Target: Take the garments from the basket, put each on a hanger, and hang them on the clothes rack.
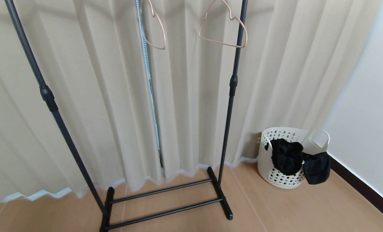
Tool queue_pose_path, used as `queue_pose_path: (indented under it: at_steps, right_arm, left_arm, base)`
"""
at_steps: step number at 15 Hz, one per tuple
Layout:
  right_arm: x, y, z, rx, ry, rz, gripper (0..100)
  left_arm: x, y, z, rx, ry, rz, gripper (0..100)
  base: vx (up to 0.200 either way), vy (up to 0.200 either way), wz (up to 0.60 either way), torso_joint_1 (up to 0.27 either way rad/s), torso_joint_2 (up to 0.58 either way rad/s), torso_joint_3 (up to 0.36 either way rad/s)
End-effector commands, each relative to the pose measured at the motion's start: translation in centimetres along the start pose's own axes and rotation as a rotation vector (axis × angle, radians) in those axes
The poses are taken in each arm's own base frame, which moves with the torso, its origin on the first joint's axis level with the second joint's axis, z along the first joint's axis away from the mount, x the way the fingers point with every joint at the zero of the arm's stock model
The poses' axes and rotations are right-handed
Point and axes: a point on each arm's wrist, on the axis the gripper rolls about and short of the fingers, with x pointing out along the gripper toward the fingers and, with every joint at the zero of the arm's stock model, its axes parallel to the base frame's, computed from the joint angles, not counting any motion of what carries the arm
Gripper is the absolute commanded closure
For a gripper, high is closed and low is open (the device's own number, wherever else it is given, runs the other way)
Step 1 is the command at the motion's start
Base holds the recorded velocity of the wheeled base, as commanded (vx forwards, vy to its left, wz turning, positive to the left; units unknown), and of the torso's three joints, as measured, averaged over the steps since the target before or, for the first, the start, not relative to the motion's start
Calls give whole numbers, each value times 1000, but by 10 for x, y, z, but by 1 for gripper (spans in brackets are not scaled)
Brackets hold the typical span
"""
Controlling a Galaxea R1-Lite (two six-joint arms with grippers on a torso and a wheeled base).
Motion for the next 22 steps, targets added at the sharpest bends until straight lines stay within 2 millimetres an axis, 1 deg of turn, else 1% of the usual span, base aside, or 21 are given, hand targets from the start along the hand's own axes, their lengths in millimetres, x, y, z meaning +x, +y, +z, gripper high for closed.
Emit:
queue_pose_path:
  at_steps: [1,11,12,14,16,19,22]
  right_arm:
    - [0,0,0,0,0,0,0]
    - [0,0,0,0,0,0,0]
    - [0,0,0,0,0,0,0]
    - [0,0,0,0,0,0,0]
    - [0,0,0,0,0,0,0]
    - [0,0,0,0,0,0,0]
    - [0,0,0,0,0,0,0]
  left_arm:
    - [0,0,0,0,1,0,0]
    - [0,0,0,0,1,0,0]
    - [0,0,0,0,1,0,0]
    - [0,0,0,0,1,0,0]
    - [0,0,0,0,1,0,0]
    - [0,0,0,0,1,0,0]
    - [0,0,0,0,1,-1,0]
  base:
    - [0,-200,0,2,56,41]
    - [0,-200,0,1,5,10]
    - [0,-200,-600,2,2,2]
    - [200,-200,-600,2,2,2]
    - [200,-200,0,-2,7,2]
    - [200,0,0,2,2,1]
    - [200,0,-600,1,4,2]
